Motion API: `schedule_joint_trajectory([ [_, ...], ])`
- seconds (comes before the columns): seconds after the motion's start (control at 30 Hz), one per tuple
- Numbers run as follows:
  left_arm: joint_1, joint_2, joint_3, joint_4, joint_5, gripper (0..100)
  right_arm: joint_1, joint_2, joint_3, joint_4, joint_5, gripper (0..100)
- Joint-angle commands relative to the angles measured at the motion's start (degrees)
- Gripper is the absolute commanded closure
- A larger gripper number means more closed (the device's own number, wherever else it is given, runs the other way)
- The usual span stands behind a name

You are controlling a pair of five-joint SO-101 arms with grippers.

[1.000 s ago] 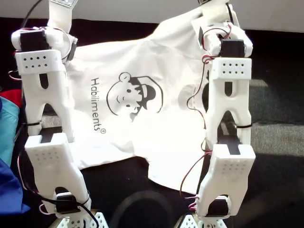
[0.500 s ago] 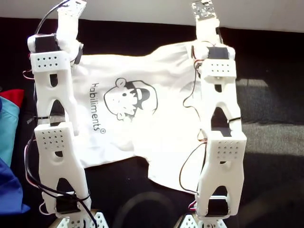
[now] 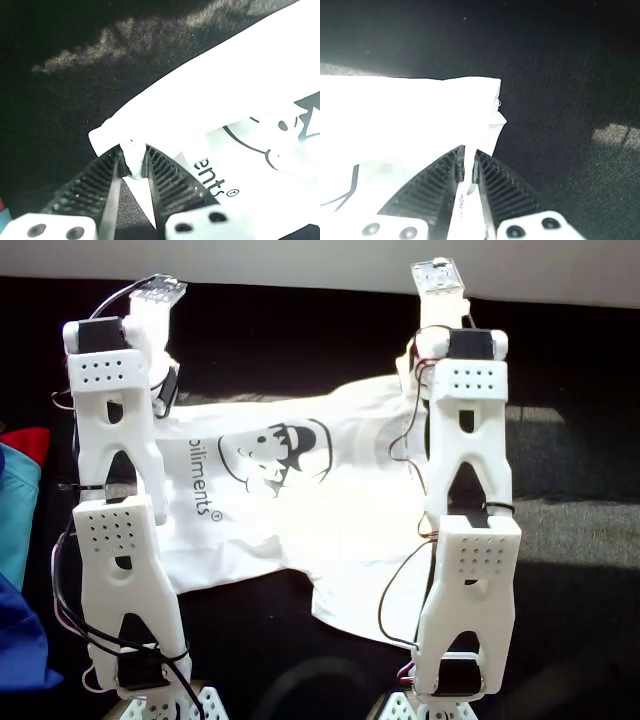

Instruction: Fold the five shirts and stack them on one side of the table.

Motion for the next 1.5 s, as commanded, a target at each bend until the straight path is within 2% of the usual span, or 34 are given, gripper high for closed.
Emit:
schedule_joint_trajectory([
  [0.0,-1.1,-8.4,7.9,0.6,0.3,99,0.5,-3.1,-9.5,8.1,-0.4,99.2],
  [0.1,-1.0,-18.3,21.2,0.4,0.1,99,0.4,-3.1,-18.0,14.1,-0.4,99.2],
  [0.2,-0.9,-28.9,34.5,0.3,-0.1,99,1.5,-3.3,-19.5,14.0,-0.4,99.2],
  [0.3,-1.2,-36.5,45.7,-0.1,-1.7,99,1.8,-3.4,-15.3,14.0,-0.4,99.2],
  [0.37,-1.4,-40.7,52.5,-3.1,-1.9,99,2.2,-5.2,-10.7,14.0,-0.6,99.2],
  [0.5,-1.0,-46.4,63.1,-6.8,-2.0,99,2.5,-15.4,-1.2,13.9,-0.6,99.2],
  [0.8,-0.9,-56.7,77.9,-8.7,-2.1,99,1.5,-45.1,33.8,10.8,-0.3,99.1],
  [1.07,-1.0,-60.7,90.3,-13.5,-2.2,99,1.5,-70.1,80.4,-8.6,0.1,99.1],
  [1.17,-1.0,-60.8,95.0,-17.6,-2.2,99,1.9,-79.3,94.8,-16.0,3.4,99.1],
  [1.3,-1.1,-60.4,100.6,-24.4,-2.1,99,3.9,-86.6,106.3,-22.5,5.4,99.1],
  [1.47,0.2,-60.4,106.4,-30.1,-2.0,99,5.9,-87.3,112.9,-26.4,5.8,99.1],
])
